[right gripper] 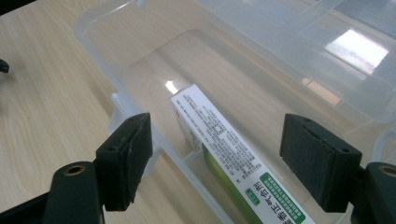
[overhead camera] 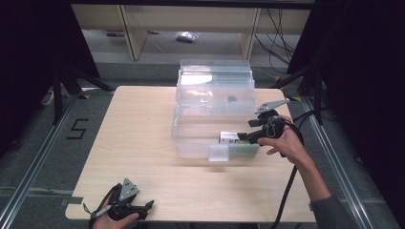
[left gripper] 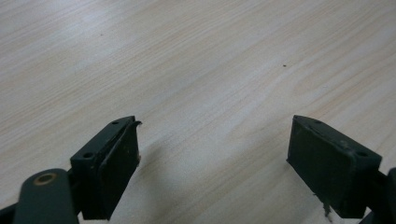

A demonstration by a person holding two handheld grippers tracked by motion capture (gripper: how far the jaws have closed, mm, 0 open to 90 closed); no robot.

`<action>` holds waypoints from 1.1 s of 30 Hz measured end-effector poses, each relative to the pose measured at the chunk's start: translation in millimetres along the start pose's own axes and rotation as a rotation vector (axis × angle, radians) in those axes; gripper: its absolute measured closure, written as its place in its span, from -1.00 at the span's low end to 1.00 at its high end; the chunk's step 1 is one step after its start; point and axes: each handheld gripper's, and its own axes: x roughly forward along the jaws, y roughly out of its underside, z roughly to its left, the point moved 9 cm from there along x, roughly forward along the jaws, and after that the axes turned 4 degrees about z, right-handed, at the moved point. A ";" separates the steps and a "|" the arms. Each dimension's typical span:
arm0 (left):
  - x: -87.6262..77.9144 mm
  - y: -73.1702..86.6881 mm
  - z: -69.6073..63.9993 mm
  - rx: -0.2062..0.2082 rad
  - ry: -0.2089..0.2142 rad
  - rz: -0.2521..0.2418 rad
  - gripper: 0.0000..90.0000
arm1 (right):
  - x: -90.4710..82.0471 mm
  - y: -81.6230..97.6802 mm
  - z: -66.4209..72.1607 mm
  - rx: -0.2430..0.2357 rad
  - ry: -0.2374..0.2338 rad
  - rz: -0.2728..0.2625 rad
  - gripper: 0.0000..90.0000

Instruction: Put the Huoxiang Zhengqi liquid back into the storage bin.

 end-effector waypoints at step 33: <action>-2.0 -0.1 -1.2 0.024 0.010 0.006 -0.65 | 2.6 21.2 19.9 0.063 0.013 -0.066 -0.55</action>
